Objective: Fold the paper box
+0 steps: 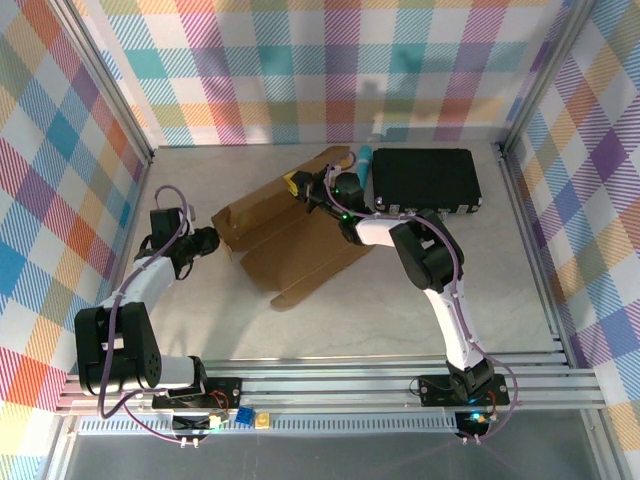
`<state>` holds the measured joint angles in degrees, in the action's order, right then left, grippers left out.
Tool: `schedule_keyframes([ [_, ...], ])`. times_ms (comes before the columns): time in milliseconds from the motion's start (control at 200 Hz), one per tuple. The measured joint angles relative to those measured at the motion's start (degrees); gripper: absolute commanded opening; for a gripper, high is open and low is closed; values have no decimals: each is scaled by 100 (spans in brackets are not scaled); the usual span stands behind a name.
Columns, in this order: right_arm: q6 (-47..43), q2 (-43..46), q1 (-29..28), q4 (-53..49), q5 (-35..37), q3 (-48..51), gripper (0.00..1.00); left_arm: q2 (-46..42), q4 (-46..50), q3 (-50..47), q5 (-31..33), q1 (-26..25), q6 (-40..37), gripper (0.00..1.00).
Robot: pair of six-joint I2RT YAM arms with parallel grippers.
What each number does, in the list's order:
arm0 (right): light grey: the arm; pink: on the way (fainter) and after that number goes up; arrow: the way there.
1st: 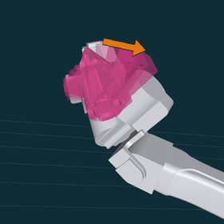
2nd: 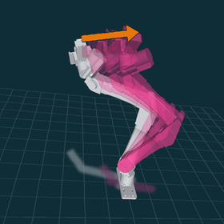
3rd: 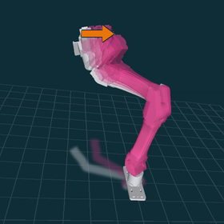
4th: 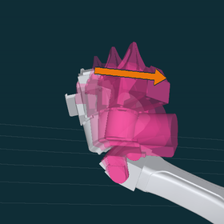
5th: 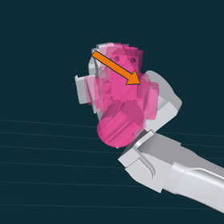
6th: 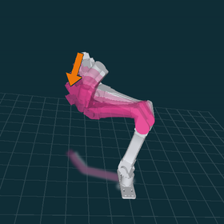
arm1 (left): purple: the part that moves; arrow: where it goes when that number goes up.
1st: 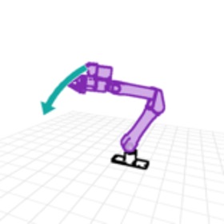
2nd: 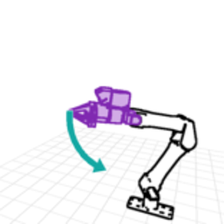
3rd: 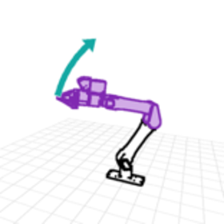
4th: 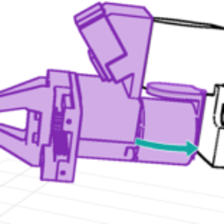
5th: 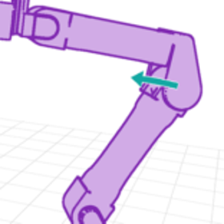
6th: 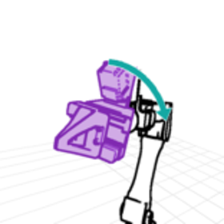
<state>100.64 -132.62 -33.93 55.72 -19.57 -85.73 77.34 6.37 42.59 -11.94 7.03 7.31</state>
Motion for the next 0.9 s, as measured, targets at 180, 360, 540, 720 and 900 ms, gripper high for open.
schedule_keyframes([
  [180,0,-11,74,-20,20,-33,0,20,-63,-2,-70,-319,-181,46],
  [360,0,-11,76,-31,33,-33,0,20,-116,-2,-162,-516,-267,48],
  [540,2,-15,70,-42,0,-33,0,17,-271,-7,-267,-688,-271,51],
  [720,0,-39,55,-46,-26,-33,0,7,-380,-59,-328,-859,-271,54],
  [900,0,-42,55,-44,-50,-39,0,7,-382,-79,-350,-966,-275,58],
])
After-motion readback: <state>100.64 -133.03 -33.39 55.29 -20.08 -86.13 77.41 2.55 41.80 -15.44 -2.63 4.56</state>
